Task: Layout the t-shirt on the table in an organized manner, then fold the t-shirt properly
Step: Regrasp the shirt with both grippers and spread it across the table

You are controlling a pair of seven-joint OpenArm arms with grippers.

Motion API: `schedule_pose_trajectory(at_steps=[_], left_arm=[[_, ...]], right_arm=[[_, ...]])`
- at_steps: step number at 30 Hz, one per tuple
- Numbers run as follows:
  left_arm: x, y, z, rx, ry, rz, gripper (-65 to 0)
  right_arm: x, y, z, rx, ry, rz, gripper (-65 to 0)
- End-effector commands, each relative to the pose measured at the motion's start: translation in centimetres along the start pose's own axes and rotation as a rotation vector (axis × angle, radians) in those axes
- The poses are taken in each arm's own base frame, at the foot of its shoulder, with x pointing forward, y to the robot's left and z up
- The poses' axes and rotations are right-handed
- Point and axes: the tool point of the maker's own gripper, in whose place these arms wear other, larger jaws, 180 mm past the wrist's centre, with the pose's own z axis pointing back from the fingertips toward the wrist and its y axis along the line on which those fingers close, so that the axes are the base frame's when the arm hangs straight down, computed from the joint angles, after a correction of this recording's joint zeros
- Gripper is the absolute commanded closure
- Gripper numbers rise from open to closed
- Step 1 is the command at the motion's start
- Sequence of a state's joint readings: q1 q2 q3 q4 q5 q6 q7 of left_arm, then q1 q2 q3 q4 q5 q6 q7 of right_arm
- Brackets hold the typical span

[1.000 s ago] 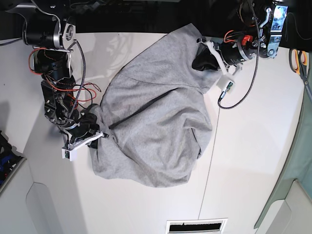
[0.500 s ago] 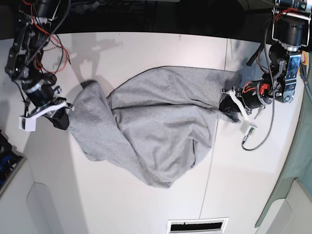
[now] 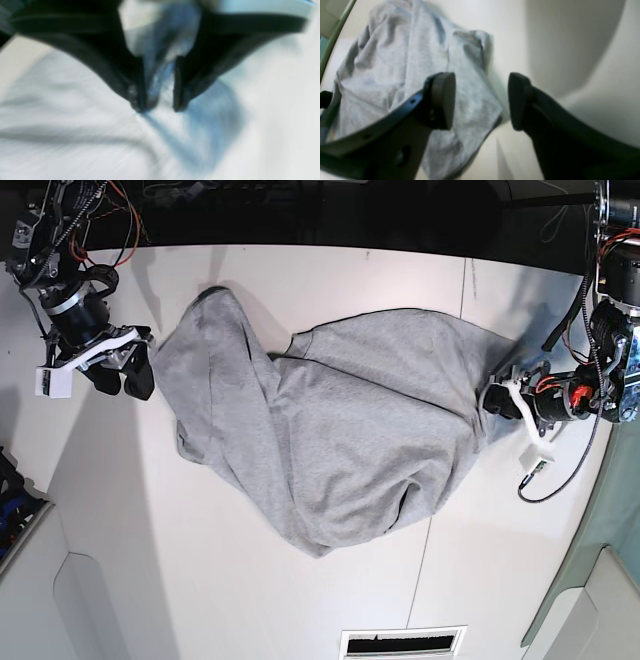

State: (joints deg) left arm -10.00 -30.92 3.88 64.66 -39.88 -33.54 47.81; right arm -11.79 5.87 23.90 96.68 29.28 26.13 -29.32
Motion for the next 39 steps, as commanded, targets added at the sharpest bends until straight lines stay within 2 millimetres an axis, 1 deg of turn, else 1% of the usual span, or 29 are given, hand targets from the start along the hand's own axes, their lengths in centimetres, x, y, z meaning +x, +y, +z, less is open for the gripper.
schedule_pose_trajectory(at_steps=[1, 3, 5, 6, 8, 10, 13, 16, 18, 19, 20, 22, 23, 24, 26, 28, 30, 32, 35, 37, 39], left_arm=[[2.6, 0.4, 1.3, 0.003, -0.066, -0.033, -26.8], [3.8, -0.7, 1.7, -0.023, -0.105, -0.047, -26.9], [4.5, -2.2, 2.1, -0.071, -0.134, -0.070, -26.9], [4.5, -3.0, 2.2, -0.100, -0.141, -0.086, -26.9], [4.2, -4.7, 2.2, -0.157, -0.157, -0.105, -26.9], [3.7, -6.2, 1.5, -0.198, -0.162, -0.095, -26.9], [2.5, -9.1, -0.2, -0.258, -0.159, -0.058, -26.9], [1.0, -11.6, -2.3, -0.275, -0.137, -0.043, -26.8], [0.1, -12.2, -3.7, -0.248, -0.125, -0.012, -26.6], [-0.1, -12.1, -4.3, -0.227, -0.123, 0.011, -26.6], [-0.4, -12.0, -5.0, -0.208, -0.122, 0.033, -26.6], [-1.1, -11.9, -6.1, -0.176, -0.117, 0.055, -26.5], [-1.6, -11.8, -6.5, -0.166, -0.104, 0.063, -24.5], [-2.1, -11.8, -7.0, -0.161, -0.089, 0.070, -21.3], [-3.1, -11.6, -7.5, -0.152, -0.062, 0.080, -14.7], [-4.3, -11.1, -7.9, -0.136, -0.025, 0.078, -10.3], [-5.3, -10.4, -8.1, -0.113, 0.010, 0.064, -8.4], [-6.1, -9.5, -8.1, -0.075, 0.035, 0.063, -8.4], [-6.5, -8.1, -7.7, -0.035, 0.051, 0.063, -8.4], [-6.6, -7.4, -7.4, -0.023, 0.056, 0.058, -8.4], [-6.8, -6.9, -7.2, -0.012, 0.061, 0.053, -8.4]], right_arm=[[3.0, -0.4, 0.0, -0.014, -0.094, 0.012, -33.6], [4.3, -1.8, -0.2, -0.082, -0.116, 0.010, -33.6], [5.1, -3.3, -0.7, -0.159, -0.126, -0.002, -33.6], [5.3, -3.7, -1.1, -0.176, -0.129, -0.011, -33.6], [5.2, -3.9, -2.8, -0.166, -0.117, -0.042, -33.4], [4.4, -4.0, -5.4, -0.144, -0.075, -0.075, -33.4], [2.6, -3.6, -9.1, -0.088, -0.010, -0.094, -33.4], [-0.1, -1.6, -11.7, 0.018, 0.070, -0.106, -33.4], [-2.0, -0.1, -12.8, 0.070, 0.133, -0.103, -32.2], [-2.8, 0.4, -13.0, 0.083, 0.160, -0.099, -28.6], [-3.4, 1.0, -13.1, 0.096, 0.174, -0.091, -23.6], [-4.0, 1.8, -13.1, 0.116, 0.187, -0.078, -10.7], [-4.0, 2.1, -13.1, 0.127, 0.187, -0.072, -4.2], [-3.8, 2.4, -13.1, 0.142, 0.182, -0.066, 0.0], [-3.0, 3.0, -13.1, 0.168, 0.157, -0.062, 0.0], [-1.6, 3.3, -12.9, 0.176, 0.124, -0.046, 0.0], [0.1, 3.5, -12.4, 0.180, 0.084, -0.018, 0.0], [2.2, 3.5, -11.6, 0.176, 0.048, 0.015, 0.0], [6.5, 3.4, -9.5, 0.156, -0.046, 0.077, 0.0], [9.7, 3.4, -7.3, 0.138, -0.142, 0.132, 0.0], [12.5, 4.0, -5.1, 0.128, -0.228, 0.191, 0.0]])
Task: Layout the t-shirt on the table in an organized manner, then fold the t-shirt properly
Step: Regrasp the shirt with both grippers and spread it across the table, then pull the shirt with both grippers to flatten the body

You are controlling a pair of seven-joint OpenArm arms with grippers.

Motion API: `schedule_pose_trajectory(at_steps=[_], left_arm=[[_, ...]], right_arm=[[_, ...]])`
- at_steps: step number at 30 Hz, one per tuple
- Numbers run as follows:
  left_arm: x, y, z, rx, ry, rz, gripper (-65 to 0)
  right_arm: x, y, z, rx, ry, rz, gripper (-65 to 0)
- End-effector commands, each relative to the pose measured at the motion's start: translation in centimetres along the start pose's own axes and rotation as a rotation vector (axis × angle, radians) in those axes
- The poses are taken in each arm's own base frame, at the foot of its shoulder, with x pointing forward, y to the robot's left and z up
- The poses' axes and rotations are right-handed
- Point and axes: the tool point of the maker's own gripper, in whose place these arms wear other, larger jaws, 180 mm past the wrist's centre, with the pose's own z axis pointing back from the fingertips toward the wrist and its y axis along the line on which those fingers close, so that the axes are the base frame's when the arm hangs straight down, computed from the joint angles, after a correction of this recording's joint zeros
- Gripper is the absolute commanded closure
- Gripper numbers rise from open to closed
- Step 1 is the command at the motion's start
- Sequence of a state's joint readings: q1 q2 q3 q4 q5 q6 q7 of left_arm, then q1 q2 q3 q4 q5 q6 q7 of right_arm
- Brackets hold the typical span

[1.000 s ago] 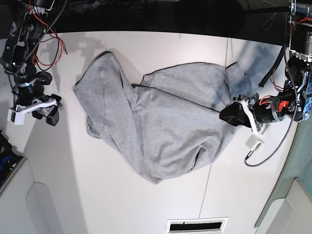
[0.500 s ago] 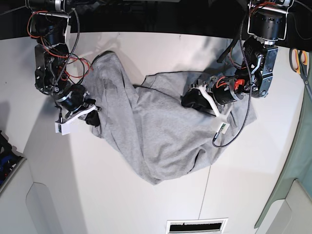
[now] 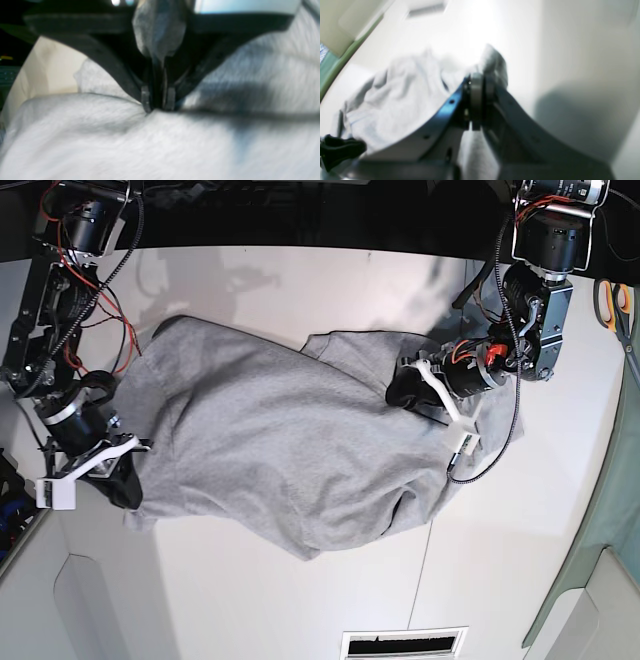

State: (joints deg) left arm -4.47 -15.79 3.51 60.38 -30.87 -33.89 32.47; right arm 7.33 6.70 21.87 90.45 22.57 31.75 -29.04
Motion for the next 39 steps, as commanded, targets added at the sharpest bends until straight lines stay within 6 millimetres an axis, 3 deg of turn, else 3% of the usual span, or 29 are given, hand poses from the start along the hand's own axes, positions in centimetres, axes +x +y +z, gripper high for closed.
schedule_pose_trajectory(at_steps=[1, 3, 6, 9, 11, 14, 21, 24, 27, 29, 34, 39], left_arm=[[-3.9, 3.5, 1.1, 0.151, 0.182, -0.030, -8.4], [-4.0, 3.5, 1.1, 0.152, 0.189, -0.032, -8.4], [-4.0, 3.5, 1.1, 0.152, 0.189, -0.032, -8.4], [-4.4, 3.6, 1.2, 0.154, 0.210, -0.032, -8.4], [-4.4, 3.5, 1.2, 0.151, 0.212, -0.034, -8.5], [-4.4, 3.2, 1.1, 0.128, 0.214, -0.049, -8.6], [-5.0, 3.6, 1.8, 0.125, 0.245, -0.054, -8.7], [-4.6, 3.9, 2.7, 0.088, 0.225, -0.047, -9.1], [-4.1, 4.0, 3.6, 0.040, 0.209, -0.031, -14.0], [-3.8, 3.9, 4.1, 0.013, 0.207, -0.024, -16.5], [-4.0, 3.4, 5.3, -0.033, 0.218, -0.022, -16.6], [-4.2, 1.7, 7.2, -0.064, 0.186, -0.083, -16.6]], right_arm=[[3.0, 0.7, 0.7, 0.022, -0.081, 0.037, 0.0], [3.7, 1.9, 1.5, 0.049, -0.072, 0.063, 0.0], [2.5, 2.9, 1.4, 0.076, 0.000, 0.065, -0.4], [0.2, 2.0, 1.2, 0.040, 0.073, 0.051, -23.9], [-1.5, 0.8, 1.3, -0.007, 0.114, 0.034, -33.4], [-3.4, -0.6, 1.5, -0.053, 0.138, 0.002, -34.7], [-5.8, -5.6, 2.0, -0.207, 0.114, -0.112, -34.7], [-7.7, -6.5, 2.0, -0.232, 0.147, -0.147, -34.7], [-9.4, -6.6, 2.0, -0.234, 0.187, -0.176, -34.6], [-9.4, -6.5, 1.8, -0.223, 0.170, -0.188, -34.5], [-6.5, -5.7, 0.6, -0.172, 0.066, -0.207, -34.5], [-3.8, -2.1, -2.8, -0.077, 0.057, -0.102, -34.5]])
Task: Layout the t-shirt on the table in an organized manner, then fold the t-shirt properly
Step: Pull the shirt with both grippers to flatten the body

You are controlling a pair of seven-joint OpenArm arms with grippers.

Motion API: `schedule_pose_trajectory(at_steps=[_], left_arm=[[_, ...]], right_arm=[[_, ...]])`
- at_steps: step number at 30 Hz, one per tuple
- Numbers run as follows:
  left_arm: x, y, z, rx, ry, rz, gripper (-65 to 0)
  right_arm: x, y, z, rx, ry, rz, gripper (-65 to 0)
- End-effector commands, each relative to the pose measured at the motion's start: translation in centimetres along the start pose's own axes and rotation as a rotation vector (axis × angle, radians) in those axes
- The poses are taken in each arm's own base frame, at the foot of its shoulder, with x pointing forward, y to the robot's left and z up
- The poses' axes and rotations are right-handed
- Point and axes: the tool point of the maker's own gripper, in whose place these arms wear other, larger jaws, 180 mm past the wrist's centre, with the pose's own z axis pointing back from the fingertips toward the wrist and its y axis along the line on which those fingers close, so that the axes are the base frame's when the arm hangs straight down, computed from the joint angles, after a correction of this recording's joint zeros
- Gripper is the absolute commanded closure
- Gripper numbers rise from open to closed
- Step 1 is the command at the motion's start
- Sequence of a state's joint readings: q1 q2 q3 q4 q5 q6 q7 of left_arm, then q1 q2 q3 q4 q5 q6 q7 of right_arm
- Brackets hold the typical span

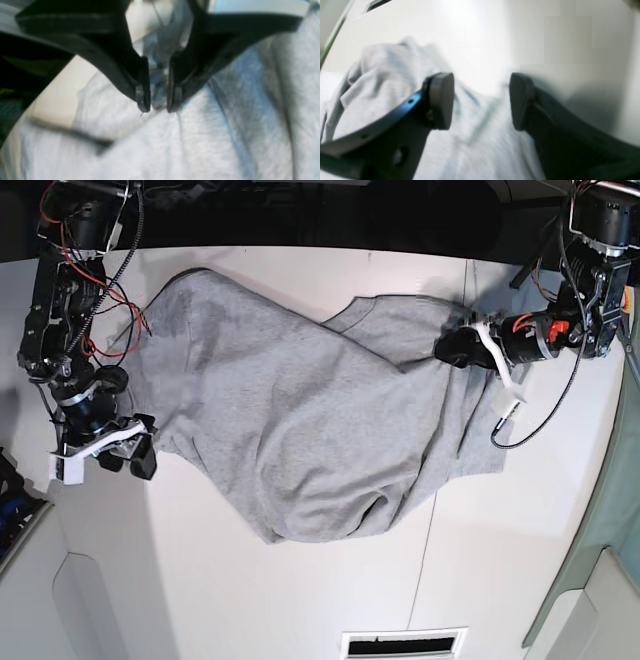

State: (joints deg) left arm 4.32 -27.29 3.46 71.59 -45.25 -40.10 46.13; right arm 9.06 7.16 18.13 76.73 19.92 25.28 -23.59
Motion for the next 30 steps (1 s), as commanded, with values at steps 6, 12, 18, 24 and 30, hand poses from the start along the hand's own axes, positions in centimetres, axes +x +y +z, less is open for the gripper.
schedule_pose_trajectory(at_steps=[6, 12, 18, 24, 30], left_arm=[[1.5, -3.5, 0.8, -0.028, -0.035, -0.129, -16.6], [-0.6, -4.4, 0.1, -0.044, -0.003, -0.103, -16.6], [-1.6, -1.8, -0.4, 0.101, 0.028, -0.104, -10.3], [-1.8, 2.3, -0.6, 0.246, 0.052, -0.092, 0.0], [-1.0, 6.1, -1.0, 0.297, 0.087, -0.006, 0.0]], right_arm=[[2.3, 3.5, -5.7, 0.011, 0.002, 0.179, -34.5], [-2.3, 4.4, -9.3, 0.009, 0.140, 0.217, -29.4], [-5.7, 4.3, -9.1, 0.011, 0.222, 0.255, -3.7], [-7.2, 3.2, -7.4, 0.030, 0.237, 0.284, 0.0], [-8.7, 0.9, -3.6, -0.008, 0.249, 0.300, 0.0]])
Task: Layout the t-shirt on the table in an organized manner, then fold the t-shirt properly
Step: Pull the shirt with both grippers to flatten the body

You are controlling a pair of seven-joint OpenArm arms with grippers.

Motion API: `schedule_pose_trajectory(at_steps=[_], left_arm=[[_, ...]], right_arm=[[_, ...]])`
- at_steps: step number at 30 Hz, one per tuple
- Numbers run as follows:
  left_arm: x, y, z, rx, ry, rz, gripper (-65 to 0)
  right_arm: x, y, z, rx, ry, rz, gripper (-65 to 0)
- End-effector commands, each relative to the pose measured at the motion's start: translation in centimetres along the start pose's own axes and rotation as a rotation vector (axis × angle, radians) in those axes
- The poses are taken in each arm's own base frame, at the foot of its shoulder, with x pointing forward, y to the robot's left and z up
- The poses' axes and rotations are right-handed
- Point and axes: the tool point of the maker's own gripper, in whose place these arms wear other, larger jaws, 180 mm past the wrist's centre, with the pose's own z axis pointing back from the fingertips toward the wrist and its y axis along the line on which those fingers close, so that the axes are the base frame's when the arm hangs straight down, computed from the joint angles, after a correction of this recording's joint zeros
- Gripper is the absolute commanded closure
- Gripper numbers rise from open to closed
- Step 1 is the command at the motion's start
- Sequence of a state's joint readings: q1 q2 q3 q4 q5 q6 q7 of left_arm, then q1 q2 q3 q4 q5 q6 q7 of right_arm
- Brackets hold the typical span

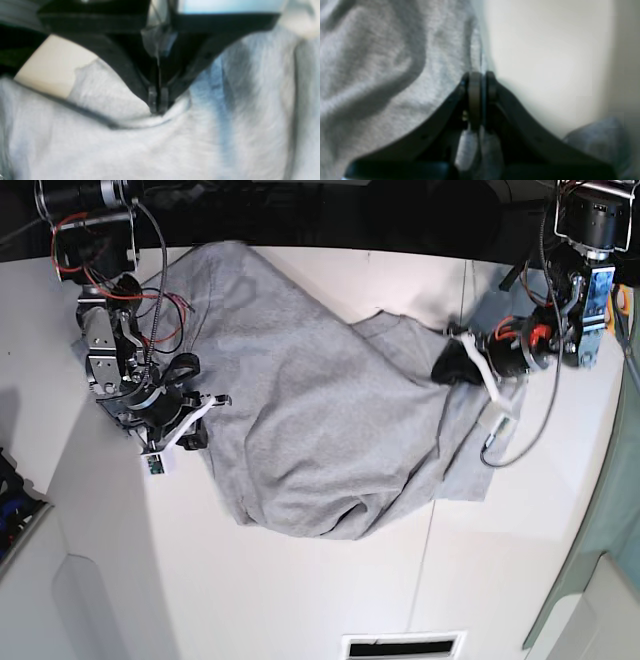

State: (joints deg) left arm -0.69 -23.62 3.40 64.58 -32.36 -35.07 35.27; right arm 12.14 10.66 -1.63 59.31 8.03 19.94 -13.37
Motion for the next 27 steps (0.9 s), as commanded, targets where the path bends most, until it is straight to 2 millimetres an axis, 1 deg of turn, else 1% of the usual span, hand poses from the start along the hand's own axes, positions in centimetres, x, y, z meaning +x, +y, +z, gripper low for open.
schedule_pose_trajectory(at_steps=[1, 3, 5, 7, 9, 11, 12, 14, 16, 18, 19, 21, 22, 23, 24, 27], left_arm=[[-2.8, 3.6, 0.5, 0.150, 0.158, -0.006, 0.0], [-1.5, 4.7, 0.3, 0.169, 0.150, 0.018, 0.0], [0.0, 5.6, 0.1, 0.179, 0.136, 0.031, 0.0], [1.5, 6.2, 0.0, 0.186, 0.119, 0.040, 0.0], [3.0, 6.4, -0.2, 0.187, 0.101, 0.043, 0.0], [4.3, 6.3, -0.4, 0.184, 0.091, 0.042, 0.0], [4.9, 6.2, -0.5, 0.181, 0.085, 0.040, 0.0], [6.0, 6.0, -0.6, 0.176, 0.077, 0.036, 0.0], [6.9, 5.8, -0.5, 0.163, 0.067, 0.036, 0.0], [7.5, 5.1, -0.4, 0.113, 0.054, 0.034, 0.0], [7.9, 4.6, -0.3, 0.084, 0.043, 0.038, 0.0], [8.5, 3.9, 0.2, 0.035, 0.027, 0.047, -8.0], [8.8, 3.6, 0.5, 0.012, 0.020, 0.047, -12.5], [9.2, 3.5, 0.9, -0.005, 0.007, 0.049, -16.1], [9.6, 3.3, 1.3, -0.023, -0.004, 0.049, -18.5], [10.5, 3.1, 2.6, -0.062, -0.034, 0.036, -19.4]], right_arm=[[-0.3, -1.2, 0.9, -0.025, 0.006, -0.003, 0.0], [-1.6, -1.5, 2.5, -0.030, 0.012, -0.057, 0.0], [-2.8, -1.2, 4.0, -0.015, 0.016, -0.126, 0.0], [-3.9, 0.3, 5.4, 0.042, 0.011, -0.177, 0.0], [-4.8, 2.4, 6.5, 0.113, 0.003, -0.196, 0.0], [-5.6, 4.0, 7.3, 0.141, 0.002, -0.204, 0.0], [-5.6, 4.5, 7.5, 0.147, -0.006, -0.212, 0.0], [-5.0, 5.3, 7.7, 0.157, -0.033, -0.223, 0.0], [-3.9, 5.7, 7.5, 0.163, -0.062, -0.235, 0.0], [-2.4, 5.6, 7.3, 0.159, -0.097, -0.244, 0.0], [-1.7, 5.3, 7.3, 0.152, -0.116, -0.247, -3.6], [0.0, 4.3, 7.1, 0.137, -0.155, -0.251, -17.2], [1.1, 3.6, 7.1, 0.125, -0.179, -0.253, -22.7], [2.1, 2.8, 7.1, 0.112, -0.202, -0.255, -26.7], [3.1, 2.0, 7.0, 0.096, -0.226, -0.258, -29.2], [6.4, -0.4, 7.2, 0.045, -0.299, -0.271, -30.0]])
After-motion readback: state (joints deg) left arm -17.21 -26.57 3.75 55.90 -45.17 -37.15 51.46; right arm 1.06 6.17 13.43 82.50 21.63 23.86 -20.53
